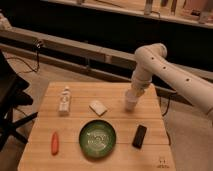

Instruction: Move the arm in a circular motion

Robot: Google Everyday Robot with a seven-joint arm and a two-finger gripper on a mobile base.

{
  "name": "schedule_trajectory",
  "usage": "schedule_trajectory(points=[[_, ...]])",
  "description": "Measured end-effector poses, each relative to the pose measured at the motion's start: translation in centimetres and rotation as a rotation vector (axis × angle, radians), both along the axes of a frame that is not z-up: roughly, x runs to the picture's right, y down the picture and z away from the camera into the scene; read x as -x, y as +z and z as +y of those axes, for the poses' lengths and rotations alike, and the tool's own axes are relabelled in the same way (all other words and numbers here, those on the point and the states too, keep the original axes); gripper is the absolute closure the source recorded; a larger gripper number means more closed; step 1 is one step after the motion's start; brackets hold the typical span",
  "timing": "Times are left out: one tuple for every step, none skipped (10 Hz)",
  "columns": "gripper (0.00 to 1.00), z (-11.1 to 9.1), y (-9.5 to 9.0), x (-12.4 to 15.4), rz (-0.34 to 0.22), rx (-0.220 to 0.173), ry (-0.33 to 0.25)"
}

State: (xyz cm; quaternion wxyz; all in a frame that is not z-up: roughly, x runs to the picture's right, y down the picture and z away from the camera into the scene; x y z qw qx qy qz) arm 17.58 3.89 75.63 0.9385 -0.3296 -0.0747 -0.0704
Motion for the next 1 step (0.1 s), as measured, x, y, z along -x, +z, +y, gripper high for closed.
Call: schedule_trajectory(points=[[1.00,-0.01,0.10,0.27,-0.004,0.003,-0.005]])
